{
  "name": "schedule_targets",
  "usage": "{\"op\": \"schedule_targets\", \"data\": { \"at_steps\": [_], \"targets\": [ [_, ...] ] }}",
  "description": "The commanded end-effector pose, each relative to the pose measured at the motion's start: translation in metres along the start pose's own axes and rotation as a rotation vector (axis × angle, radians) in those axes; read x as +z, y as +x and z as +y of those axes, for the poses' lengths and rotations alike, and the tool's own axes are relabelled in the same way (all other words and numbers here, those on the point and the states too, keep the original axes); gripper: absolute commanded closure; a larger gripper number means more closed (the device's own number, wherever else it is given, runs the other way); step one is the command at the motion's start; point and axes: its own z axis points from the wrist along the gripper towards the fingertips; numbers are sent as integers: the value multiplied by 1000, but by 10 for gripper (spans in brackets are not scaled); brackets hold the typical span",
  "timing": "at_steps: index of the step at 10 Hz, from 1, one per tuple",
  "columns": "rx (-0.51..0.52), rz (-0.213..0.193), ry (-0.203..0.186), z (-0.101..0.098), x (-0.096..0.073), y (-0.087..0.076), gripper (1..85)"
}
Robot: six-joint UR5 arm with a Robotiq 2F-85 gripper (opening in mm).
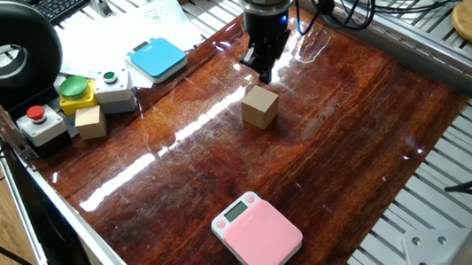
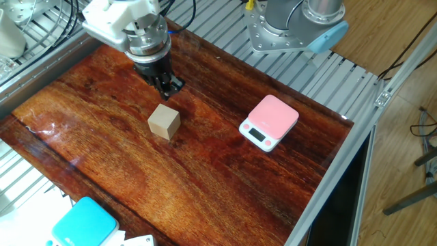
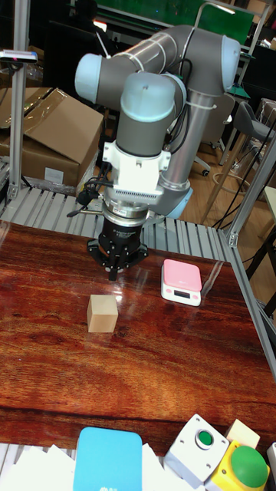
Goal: Remove the object from the scale
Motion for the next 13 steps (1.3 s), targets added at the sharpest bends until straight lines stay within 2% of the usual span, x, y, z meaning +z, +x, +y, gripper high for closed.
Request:
{"op": "schedule_targets", "data": {
  "at_steps": [1, 2, 3, 5, 6, 7, 8, 10, 13],
  "targets": [
    [-37, -76, 7, -1, -6, -19, 847],
    [-62, -83, 1, 1, -6, -21, 847],
    [-68, -57, -3, 0, -13, -11, 847],
    [-44, 1, 25, -8, -59, 22, 847],
    [-25, 10, 38, -7, -70, 27, 847],
    [7, 8, 34, -3, -74, 27, 847],
    [32, 8, 58, -7, -76, 27, 847],
    [91, 6, 26, -3, -74, 28, 847],
    [72, 27, 39, -14, -68, 37, 847]
  ]
}}
